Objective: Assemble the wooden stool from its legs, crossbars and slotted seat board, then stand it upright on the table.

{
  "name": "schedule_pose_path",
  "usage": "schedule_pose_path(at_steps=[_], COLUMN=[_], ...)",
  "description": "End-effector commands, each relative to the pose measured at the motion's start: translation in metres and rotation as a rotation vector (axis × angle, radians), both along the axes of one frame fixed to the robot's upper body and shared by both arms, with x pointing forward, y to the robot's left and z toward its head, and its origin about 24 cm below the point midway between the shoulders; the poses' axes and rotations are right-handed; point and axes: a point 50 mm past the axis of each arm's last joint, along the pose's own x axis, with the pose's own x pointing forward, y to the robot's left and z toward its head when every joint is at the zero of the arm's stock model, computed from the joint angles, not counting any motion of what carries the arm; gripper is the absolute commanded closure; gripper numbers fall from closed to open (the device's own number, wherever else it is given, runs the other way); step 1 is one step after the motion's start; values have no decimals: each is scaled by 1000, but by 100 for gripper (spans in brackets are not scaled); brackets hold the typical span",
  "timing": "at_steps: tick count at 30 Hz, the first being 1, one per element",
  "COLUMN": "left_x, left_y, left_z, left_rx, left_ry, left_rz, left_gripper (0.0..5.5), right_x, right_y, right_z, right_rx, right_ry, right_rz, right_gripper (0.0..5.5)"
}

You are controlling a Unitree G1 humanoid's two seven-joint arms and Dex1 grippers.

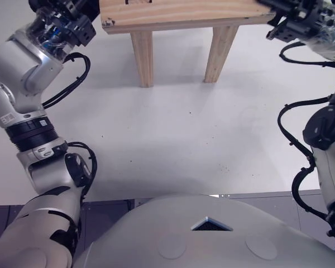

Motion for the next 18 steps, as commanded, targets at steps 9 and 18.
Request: schedule_pose_path(at_steps=[9, 18], left_x=[23, 13], left_y=[9, 62], left_z=[-18, 5], left_rx=[95, -18], left_ry=[157, 9], left_rz=[122, 376], left_gripper=[260, 186], right_x=[21, 5], right_y=[8, -41], right_z=[-23, -20], right_rx=[-58, -19], right_ry=[41, -78], right_rz=[-172, -373], right_gripper=[246, 107])
